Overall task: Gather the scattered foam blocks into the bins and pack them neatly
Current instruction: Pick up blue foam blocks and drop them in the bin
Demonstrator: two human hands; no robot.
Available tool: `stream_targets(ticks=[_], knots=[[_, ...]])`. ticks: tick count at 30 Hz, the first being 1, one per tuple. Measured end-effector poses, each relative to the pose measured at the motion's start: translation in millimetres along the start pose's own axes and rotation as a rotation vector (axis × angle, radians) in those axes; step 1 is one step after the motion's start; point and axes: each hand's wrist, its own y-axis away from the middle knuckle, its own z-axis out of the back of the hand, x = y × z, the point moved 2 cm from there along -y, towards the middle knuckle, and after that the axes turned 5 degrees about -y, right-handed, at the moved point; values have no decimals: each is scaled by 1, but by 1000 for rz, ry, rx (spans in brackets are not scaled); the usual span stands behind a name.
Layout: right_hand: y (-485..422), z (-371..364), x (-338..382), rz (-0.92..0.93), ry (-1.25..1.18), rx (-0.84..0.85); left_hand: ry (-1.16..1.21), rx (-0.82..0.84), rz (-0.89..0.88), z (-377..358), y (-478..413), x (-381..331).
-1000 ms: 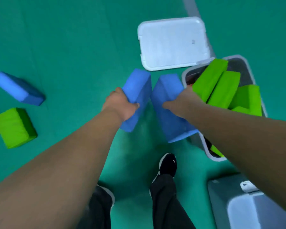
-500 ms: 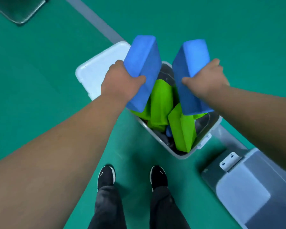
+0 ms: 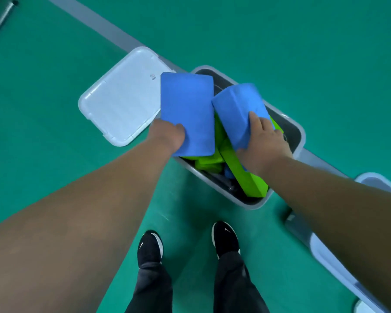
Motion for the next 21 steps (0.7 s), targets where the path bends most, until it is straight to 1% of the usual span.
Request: stream_targets(ticks=[3,5,7,12,14,15,16,18,19,21], knots=[[-7,6,1,6,34,0,-21,-11,45,-2,-6,6],[-12,10,1,4,57,-9,40,-26,83,-1,-7,9],[-16,13,-2,-8,60,-8,133,2,111,-1,-8,11],[-23,11,0,-13,48,4,340,60,47,3,-5,21],[-26,9,3,-37,37,-3,462,111,15,2,0,21],[-27,9,4,-56,28,-12,485,145,0,0,4,20],[-29,9,3,-76,18,-25,468,184,-15,-5,6,18],[-33,12,1,-114,-9,-40,341,257,-54,-13,12,16],[-34,12,0,-130,-20,-35,281,274,-69,-16,15,15],[-35,13,-3,-148,-24,-24,255,283,-67,-20,18,15]])
